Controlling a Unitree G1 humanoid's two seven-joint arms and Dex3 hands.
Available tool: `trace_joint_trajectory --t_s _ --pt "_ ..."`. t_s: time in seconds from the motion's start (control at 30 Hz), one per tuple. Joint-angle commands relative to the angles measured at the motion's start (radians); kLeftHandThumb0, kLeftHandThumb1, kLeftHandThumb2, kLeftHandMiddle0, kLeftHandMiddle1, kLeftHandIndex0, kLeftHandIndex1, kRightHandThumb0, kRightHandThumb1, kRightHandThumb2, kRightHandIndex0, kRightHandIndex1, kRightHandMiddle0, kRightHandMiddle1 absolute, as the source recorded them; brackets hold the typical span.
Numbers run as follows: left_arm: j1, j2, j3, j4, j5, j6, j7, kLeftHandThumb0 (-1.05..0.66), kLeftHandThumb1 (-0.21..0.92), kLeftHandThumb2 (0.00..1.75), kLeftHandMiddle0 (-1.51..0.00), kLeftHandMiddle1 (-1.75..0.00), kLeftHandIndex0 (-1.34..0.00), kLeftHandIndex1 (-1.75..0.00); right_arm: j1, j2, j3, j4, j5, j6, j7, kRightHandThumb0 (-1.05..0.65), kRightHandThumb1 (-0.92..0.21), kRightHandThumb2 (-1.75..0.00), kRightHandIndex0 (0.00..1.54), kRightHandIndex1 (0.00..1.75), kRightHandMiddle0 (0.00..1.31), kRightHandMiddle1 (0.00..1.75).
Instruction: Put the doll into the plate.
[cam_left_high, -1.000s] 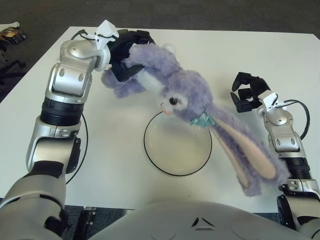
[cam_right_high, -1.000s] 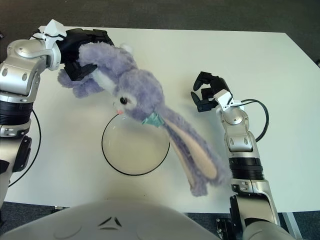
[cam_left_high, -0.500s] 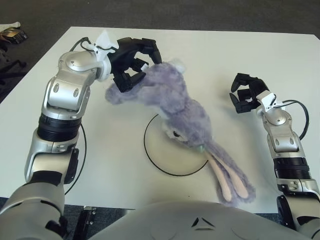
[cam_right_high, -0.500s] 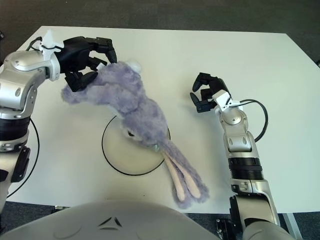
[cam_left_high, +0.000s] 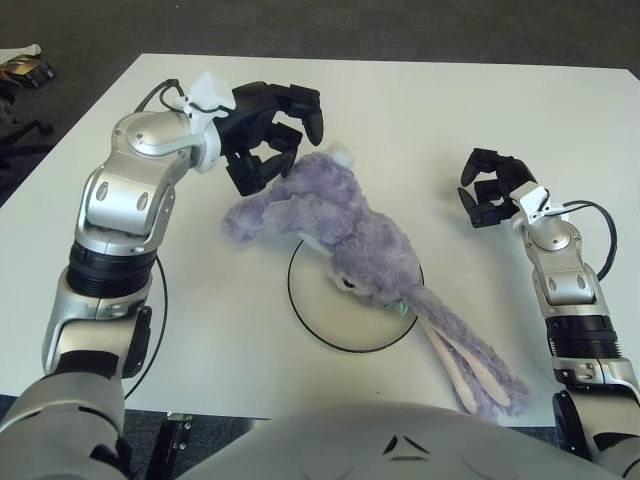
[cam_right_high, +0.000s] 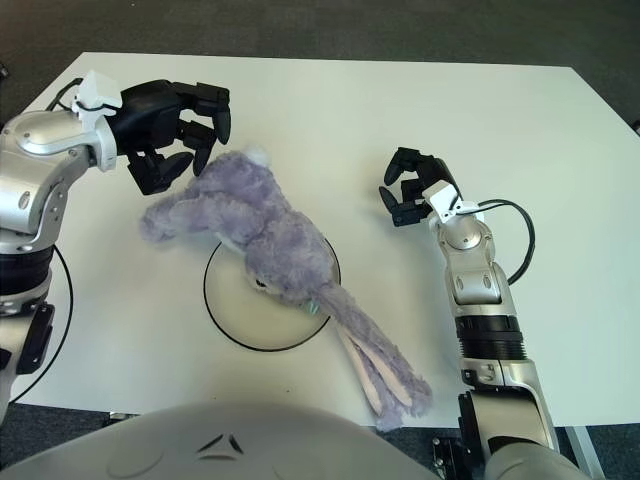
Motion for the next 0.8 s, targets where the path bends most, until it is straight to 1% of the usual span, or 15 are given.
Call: trace_joint_trajectory --t_s 0.0,0.13,0.2,0.3,0.4,0.5,0.77 --pt "0.024 0.016 0.020 -0.032 -0.032 0.020 0.001 0.00 -0.06 1.75 -0.89 -1.74 -0.67 -1.75 -0.009 0.002 0.000 -0.017 -0.003 0.012 -0.002 -0.52 -0.21 -1.44 1.18 1.75 0.70 1.75" --pt "0.048 0.020 0.007 -0.083 -0.032 0.012 0.019 0.00 -0.07 1.75 -0.91 -1.71 -0.68 -1.75 -0.006 0.002 0.001 -0.022 -0.004 0.015 -0.003 -0.52 -0.21 -1.44 1.18 1.75 0.70 1.75" --pt "0.062 0.023 -0.006 -0.086 -0.014 -0.032 0.022 0.00 -0.08 1.75 -0.92 -1.69 -0.68 -1.75 -0.005 0.002 0.002 -0.026 -0.007 0.017 -0.005 -0.52 -0.21 -1.44 1.18 1.75 0.70 1.75" --pt "0.087 0.040 -0.006 -0.116 -0.007 -0.059 0.021 0.00 -0.09 1.75 -0.94 -1.66 -0.69 -1.75 -0.002 0.001 0.006 -0.033 -0.017 0.023 -0.009 -0.52 -0.21 -1.44 1.17 1.75 0.70 1.75" --pt "0.115 0.057 0.000 -0.155 -0.014 -0.053 0.018 0.00 -0.09 1.75 -0.94 -1.66 -0.69 -1.75 -0.001 0.000 0.007 -0.037 -0.019 0.028 -0.009 -0.52 -0.21 -1.43 1.18 1.75 0.69 1.75" --pt "0.111 0.068 -0.010 -0.155 -0.019 -0.046 0.012 0.00 -0.09 1.75 -0.94 -1.66 -0.69 -1.75 -0.001 0.001 0.007 -0.037 -0.019 0.028 -0.007 -0.52 -0.21 -1.43 1.18 1.75 0.69 1.75" --pt "0.103 0.077 -0.016 -0.181 -0.036 0.011 0.026 0.00 -0.09 1.75 -0.94 -1.66 -0.69 -1.75 0.003 -0.001 0.010 -0.045 -0.023 0.031 -0.008 -0.52 -0.21 -1.43 1.17 1.75 0.69 1.75"
